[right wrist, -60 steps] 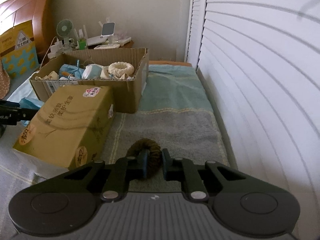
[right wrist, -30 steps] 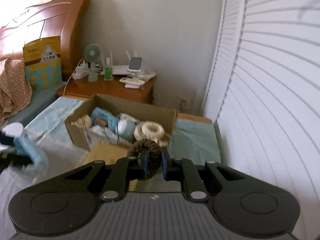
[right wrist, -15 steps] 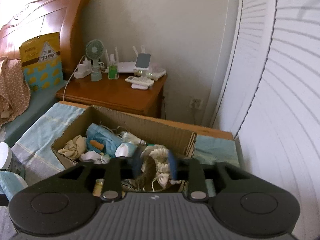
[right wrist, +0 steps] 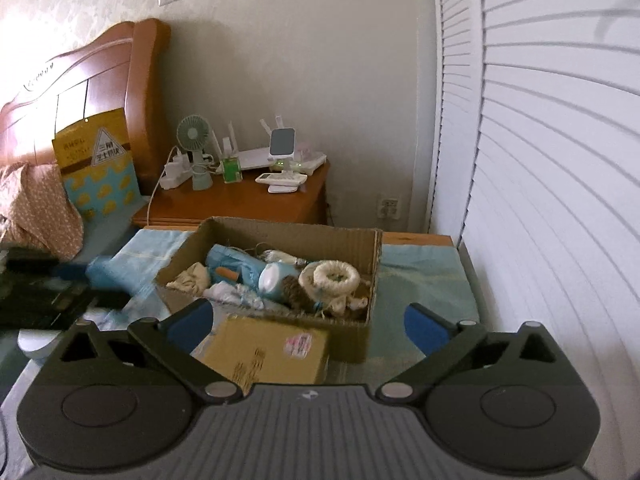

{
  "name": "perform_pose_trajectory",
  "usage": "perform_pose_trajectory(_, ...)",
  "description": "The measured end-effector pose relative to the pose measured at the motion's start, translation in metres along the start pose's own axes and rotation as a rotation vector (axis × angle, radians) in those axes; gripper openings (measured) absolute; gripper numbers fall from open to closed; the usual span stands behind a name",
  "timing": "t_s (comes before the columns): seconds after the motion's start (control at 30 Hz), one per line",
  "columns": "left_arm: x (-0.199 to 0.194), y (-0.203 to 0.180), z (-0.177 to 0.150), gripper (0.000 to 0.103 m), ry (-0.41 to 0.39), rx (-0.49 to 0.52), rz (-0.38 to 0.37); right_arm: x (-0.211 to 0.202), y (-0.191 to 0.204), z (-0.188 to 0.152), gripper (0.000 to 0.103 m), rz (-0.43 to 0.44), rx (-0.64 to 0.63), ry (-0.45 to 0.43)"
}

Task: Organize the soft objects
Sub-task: 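Carry the mask and brown ring into the box and open both tools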

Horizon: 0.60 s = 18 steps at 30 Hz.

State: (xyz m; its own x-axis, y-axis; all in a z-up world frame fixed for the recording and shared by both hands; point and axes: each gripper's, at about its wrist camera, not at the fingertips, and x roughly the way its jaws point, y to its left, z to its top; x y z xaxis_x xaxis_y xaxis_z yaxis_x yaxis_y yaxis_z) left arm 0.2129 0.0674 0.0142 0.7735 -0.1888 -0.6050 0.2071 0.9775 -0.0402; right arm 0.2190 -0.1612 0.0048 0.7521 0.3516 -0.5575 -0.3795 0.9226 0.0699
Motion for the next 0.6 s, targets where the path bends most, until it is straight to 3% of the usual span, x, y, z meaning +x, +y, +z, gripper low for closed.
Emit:
perform_pose_trajectory(0.37,0.075,0.019,0.051,0.044,0.029,-0.041,0.052,-0.028,0.007,-0.02,0.103,-0.048,-0.019,0.006)
perform_pose_trajectory(0.4,0.082,0.02,0.055,0.05,0.027,-0.04,0.061,-0.029,0.007,-0.021,0.103,-0.048,-0.019,0.006)
perform_pose_trajectory(0.47,0.091,0.022,0.059,0.071,0.031,-0.052,0.082,-0.029,0.006,-0.021,0.103,-0.048,-0.019,0.006)
perform_pose_trajectory(0.5,0.095,0.022,0.06,0.087,0.031,-0.055,0.095,-0.03,0.006,-0.022,0.103,-0.046,-0.019,0.005)
perform_pose_trajectory(0.6,0.095,0.022,0.059,0.091,0.02,-0.062,0.11,-0.031,0.006,-0.022,0.103,-0.042,-0.017,0.001)
